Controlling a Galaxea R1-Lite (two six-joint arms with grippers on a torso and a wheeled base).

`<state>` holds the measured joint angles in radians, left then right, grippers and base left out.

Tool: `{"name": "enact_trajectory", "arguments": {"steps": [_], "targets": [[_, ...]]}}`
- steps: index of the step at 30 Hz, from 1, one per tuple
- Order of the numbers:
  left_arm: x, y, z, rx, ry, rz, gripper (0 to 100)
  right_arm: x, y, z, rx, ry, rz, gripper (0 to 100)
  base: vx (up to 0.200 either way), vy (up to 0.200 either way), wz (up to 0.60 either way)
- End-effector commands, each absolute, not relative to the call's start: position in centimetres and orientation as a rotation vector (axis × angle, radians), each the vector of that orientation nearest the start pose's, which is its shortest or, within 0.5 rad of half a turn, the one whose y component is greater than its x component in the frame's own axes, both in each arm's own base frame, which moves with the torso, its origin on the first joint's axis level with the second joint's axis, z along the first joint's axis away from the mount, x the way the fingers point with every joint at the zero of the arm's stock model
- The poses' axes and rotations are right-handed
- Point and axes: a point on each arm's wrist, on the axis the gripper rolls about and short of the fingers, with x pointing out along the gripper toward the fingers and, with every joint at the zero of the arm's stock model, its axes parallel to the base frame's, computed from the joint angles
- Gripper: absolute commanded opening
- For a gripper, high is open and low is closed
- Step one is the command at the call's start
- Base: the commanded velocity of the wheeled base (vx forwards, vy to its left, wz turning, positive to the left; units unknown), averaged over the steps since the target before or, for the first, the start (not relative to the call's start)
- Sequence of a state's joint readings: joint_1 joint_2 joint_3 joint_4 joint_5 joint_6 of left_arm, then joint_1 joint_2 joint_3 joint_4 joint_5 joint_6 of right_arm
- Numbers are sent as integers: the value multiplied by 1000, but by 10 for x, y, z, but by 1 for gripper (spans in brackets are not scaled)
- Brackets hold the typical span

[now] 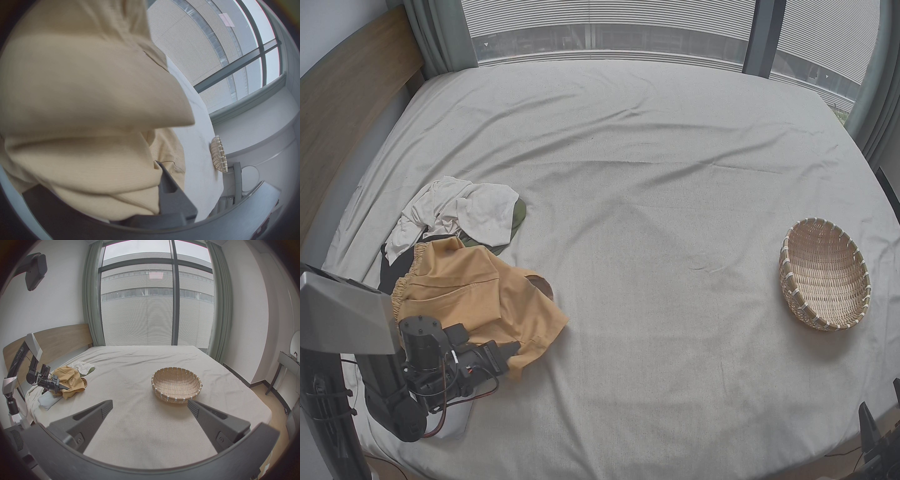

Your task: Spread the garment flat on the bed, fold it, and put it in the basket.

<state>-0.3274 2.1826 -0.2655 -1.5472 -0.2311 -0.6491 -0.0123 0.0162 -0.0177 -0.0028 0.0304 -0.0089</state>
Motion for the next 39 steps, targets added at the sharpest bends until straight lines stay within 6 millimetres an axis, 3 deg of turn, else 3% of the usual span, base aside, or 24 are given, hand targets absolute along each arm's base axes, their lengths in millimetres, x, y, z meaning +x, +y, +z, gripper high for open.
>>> {"name": "enact_trajectory", "arguments": {"steps": [1,6,12,17,23,29,32,39], "targets": [[264,-121,32,-602,484,-495,0,-22,1,76,-9,11,18,100,0,0,0],[272,-142,41,-602,423,-548,0,-22,1,76,-9,11,18,100,0,0,0],[270,-182,52,-601,385,-681,0,-22,1,76,-7,11,18,100,0,0,0],[265,-210,41,-585,431,-741,0,-22,1,76,-7,9,18,100,0,0,0],[273,-241,36,-587,398,-771,0,-22,1,76,-7,9,18,100,0,0,0],[270,-265,32,-611,414,-823,0,-22,1,76,-7,9,20,100,0,0,0],[268,-282,38,-640,388,-856,0,-22,1,76,-7,9,20,100,0,0,0],[265,-300,47,-677,382,-900,0,-22,1,76,-7,9,18,100,0,0,0]]}}
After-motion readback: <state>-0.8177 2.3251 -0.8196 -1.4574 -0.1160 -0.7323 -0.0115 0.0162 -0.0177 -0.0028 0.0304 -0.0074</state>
